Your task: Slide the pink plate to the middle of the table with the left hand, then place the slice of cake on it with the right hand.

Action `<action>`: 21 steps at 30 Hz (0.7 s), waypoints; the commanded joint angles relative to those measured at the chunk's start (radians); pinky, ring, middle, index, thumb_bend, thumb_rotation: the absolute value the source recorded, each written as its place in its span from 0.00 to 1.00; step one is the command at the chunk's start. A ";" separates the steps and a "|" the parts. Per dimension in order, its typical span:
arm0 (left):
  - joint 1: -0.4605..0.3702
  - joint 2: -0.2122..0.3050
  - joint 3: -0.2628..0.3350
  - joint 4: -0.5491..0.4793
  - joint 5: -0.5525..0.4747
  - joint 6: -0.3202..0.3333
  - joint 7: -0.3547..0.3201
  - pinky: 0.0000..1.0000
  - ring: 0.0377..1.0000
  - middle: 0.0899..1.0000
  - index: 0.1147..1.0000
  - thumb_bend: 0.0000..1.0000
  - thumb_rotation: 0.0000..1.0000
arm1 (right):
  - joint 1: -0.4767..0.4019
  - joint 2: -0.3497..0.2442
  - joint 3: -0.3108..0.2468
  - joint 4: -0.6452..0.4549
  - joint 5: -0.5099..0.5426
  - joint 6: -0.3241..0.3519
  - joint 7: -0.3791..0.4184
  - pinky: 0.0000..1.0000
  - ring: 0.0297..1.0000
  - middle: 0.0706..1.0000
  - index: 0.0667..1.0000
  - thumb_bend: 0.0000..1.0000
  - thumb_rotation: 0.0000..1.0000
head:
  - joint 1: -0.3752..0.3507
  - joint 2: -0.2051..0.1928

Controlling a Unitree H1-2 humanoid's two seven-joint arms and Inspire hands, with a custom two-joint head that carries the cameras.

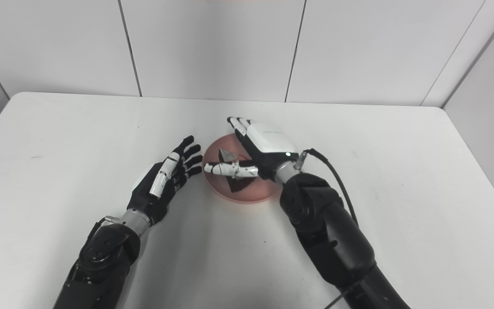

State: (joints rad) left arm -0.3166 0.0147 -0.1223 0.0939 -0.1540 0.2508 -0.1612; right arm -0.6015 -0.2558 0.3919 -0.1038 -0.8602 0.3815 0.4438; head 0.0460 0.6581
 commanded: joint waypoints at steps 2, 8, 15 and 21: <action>0.046 0.000 -0.012 0.058 0.016 0.058 -0.007 0.90 0.93 0.95 0.95 0.36 1.00 | -0.015 0.000 -0.059 -0.078 0.044 -0.071 -0.094 0.93 1.00 1.00 1.00 0.84 1.00 | -0.002 -0.023; 0.060 0.011 0.000 0.101 0.020 -0.011 -0.013 0.92 0.93 0.95 0.95 0.38 1.00 | 0.141 0.065 -0.220 0.005 0.262 -0.393 -0.444 0.68 0.81 0.89 0.94 0.68 0.95 | -0.005 -0.079; 0.109 0.014 0.034 0.109 0.060 -0.183 0.025 0.94 0.96 0.97 0.95 0.38 1.00 | 0.307 0.100 -0.296 0.102 0.415 -0.519 -0.529 0.94 0.98 0.99 1.00 0.76 1.00 | -0.030 -0.099; 0.186 0.021 0.036 0.054 0.141 -0.291 0.066 0.97 0.99 1.00 0.99 0.44 1.00 | 0.418 0.144 -0.330 0.142 0.636 -0.528 -0.475 0.99 1.00 1.00 1.00 0.70 1.00 | -0.046 -0.084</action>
State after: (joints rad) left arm -0.2122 0.0167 -0.0934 0.1269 -0.0406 -0.0345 -0.1167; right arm -0.1728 -0.1275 0.0597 0.0440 -0.2493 -0.0922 -0.0372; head -0.0015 0.5737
